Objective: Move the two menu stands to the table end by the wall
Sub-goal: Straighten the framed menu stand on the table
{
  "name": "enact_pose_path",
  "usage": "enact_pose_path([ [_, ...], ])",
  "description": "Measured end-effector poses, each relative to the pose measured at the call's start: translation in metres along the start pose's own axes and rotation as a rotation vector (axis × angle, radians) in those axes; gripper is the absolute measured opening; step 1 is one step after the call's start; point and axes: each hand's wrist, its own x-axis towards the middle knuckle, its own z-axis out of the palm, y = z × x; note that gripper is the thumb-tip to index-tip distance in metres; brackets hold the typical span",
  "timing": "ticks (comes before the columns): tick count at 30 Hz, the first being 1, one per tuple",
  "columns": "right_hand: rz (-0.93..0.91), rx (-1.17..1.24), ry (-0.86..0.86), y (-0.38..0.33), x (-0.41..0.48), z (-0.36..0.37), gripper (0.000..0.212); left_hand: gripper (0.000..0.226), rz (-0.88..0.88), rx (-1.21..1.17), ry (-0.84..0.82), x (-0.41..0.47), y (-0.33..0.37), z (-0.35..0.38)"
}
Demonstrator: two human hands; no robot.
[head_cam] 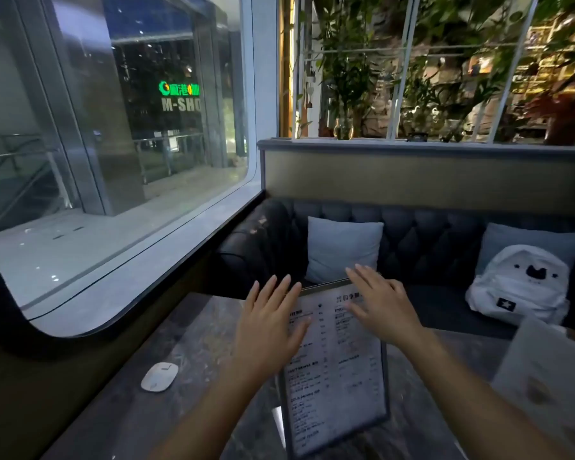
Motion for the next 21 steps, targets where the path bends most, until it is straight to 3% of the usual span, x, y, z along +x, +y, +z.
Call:
enact_pose_path([
  [21,0.141,-0.123,0.102,-0.002,-0.032,-0.001,0.061,0.063,0.048,0.043,-0.058,0.010,-0.005,0.020],
])
